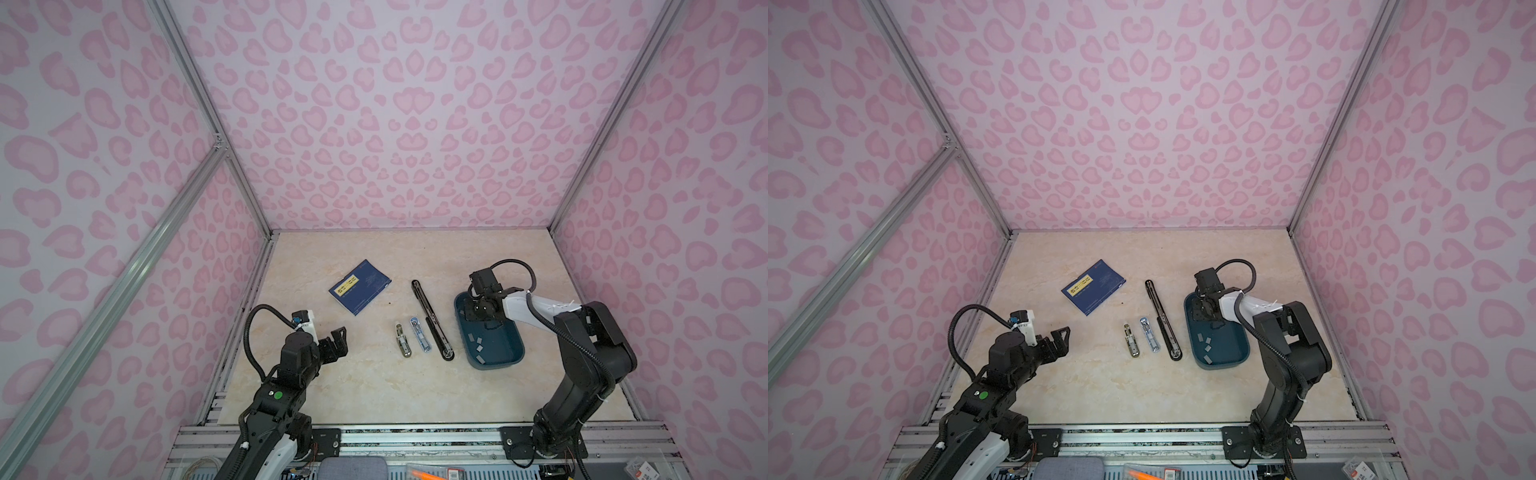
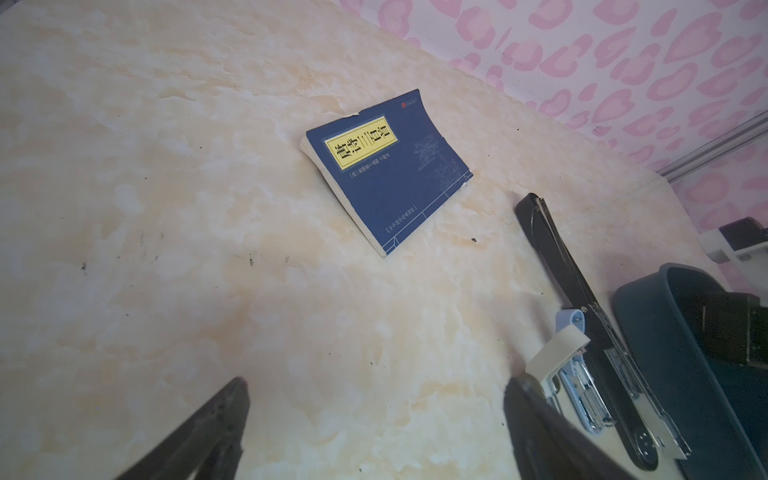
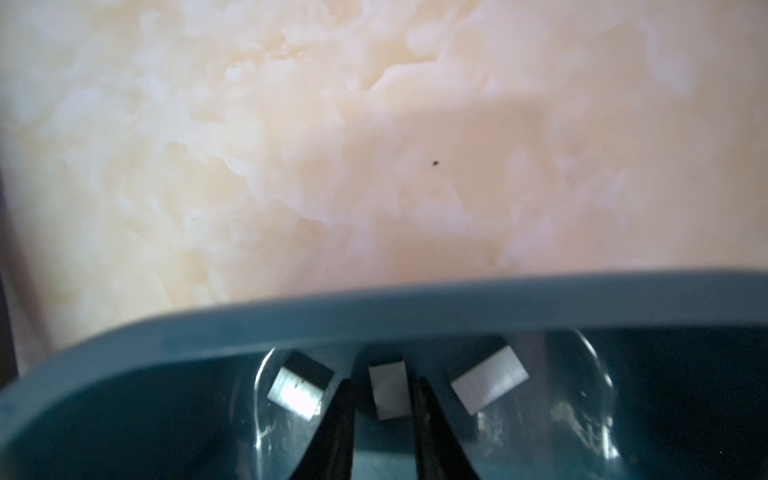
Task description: Load the staples into the stapler
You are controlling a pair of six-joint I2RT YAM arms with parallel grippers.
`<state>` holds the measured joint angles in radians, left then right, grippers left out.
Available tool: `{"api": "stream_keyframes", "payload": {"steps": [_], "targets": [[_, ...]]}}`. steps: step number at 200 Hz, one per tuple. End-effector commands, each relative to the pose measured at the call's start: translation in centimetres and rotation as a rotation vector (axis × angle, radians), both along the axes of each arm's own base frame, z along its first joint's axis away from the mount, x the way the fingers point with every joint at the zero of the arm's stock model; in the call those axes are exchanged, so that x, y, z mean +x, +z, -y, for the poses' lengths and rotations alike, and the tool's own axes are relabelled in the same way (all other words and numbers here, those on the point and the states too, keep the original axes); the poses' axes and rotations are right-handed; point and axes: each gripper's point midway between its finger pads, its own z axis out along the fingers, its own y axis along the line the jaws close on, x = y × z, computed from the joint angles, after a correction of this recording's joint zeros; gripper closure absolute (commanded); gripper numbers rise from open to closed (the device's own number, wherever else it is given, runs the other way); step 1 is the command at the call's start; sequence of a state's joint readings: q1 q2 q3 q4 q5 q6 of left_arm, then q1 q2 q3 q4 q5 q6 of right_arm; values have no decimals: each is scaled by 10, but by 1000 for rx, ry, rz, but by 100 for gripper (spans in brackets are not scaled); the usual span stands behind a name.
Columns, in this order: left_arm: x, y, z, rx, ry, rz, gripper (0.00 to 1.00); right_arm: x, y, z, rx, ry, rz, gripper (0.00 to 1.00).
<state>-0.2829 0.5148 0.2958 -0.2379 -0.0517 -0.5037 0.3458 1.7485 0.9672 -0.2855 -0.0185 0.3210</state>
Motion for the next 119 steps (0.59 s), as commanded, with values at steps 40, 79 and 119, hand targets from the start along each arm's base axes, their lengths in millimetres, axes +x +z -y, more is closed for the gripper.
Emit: {"api": "stream_keyframes", "payload": {"steps": [40,79,119], "targets": [[5,12,1,-3,0,42,3,-2,-11,5,-40,-18,-48,74],[5,11,1,-1,-1,38,3,-1,-12,6,-46,-23,-48,74],[6,12,0,-1,2,39,3,1,-13,7,-52,-27,-50,75]]}}
